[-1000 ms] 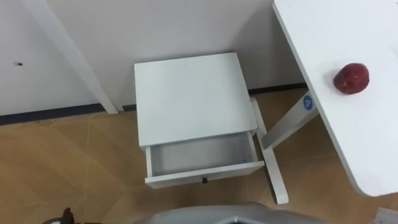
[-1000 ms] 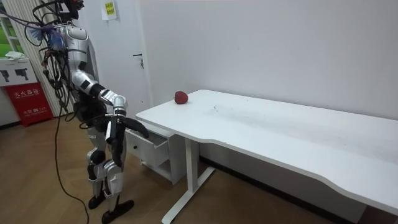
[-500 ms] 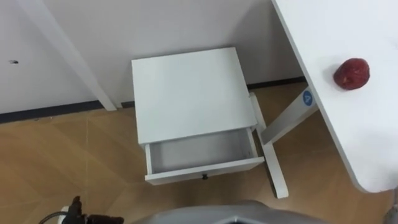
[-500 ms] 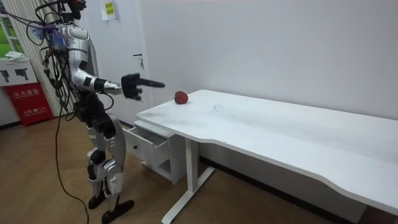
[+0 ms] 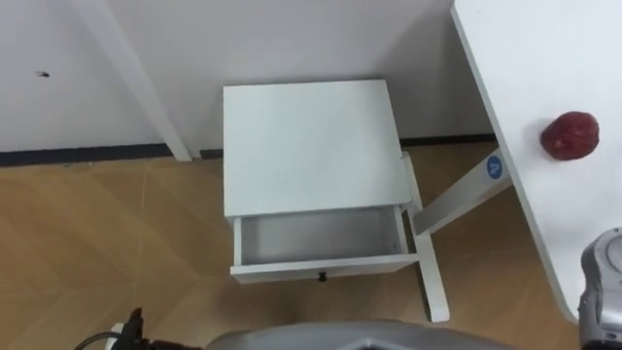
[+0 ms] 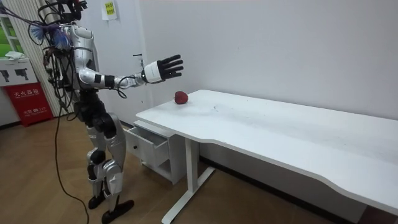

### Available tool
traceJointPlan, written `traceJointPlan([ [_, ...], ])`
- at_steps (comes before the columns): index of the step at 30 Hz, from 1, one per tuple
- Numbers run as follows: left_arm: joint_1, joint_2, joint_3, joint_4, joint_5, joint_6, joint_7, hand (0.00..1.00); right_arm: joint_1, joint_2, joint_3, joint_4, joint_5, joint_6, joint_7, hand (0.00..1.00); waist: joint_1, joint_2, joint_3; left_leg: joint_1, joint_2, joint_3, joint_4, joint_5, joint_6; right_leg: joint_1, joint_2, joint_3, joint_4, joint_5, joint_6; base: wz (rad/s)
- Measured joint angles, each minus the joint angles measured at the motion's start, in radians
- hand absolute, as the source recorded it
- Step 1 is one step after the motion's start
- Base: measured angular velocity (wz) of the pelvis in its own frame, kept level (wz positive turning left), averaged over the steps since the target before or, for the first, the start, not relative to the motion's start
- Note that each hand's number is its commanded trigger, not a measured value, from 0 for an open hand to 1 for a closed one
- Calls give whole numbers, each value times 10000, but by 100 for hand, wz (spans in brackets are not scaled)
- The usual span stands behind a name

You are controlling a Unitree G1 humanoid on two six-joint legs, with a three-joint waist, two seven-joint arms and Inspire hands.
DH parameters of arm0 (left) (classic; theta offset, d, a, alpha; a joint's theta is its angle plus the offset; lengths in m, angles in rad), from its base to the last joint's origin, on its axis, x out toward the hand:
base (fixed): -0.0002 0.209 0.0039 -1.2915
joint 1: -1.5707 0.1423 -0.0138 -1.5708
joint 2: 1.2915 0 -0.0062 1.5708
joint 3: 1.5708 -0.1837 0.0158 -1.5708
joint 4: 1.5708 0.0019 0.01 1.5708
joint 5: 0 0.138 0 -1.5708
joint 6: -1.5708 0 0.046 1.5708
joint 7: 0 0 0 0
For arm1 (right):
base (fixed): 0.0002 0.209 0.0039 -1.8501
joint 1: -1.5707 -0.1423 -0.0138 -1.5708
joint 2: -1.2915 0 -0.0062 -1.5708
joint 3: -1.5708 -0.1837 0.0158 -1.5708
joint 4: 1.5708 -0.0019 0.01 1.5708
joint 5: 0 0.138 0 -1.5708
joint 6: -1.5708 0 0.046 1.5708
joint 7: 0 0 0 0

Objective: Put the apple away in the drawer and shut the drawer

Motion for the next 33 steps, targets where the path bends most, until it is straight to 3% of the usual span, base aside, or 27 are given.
traceJointPlan([
  [15, 182, 9, 14, 130, 3, 119, 3, 0, 17, 10, 986, 751, 428, 180, 2198, 0, 246, 43, 17, 328, 34, -177, -34, 0, -2, 480, -35, -353, -293, 24, 11, 4],
  [33, 179, -4, 14, 76, 236, 479, 22, 0, 92, 26, 978, 1665, 525, 411, 3034, 0, 191, 20, -7, 441, 39, -208, -25, 1, -2, 646, -37, -403, -306, 26, 10, 0],
])
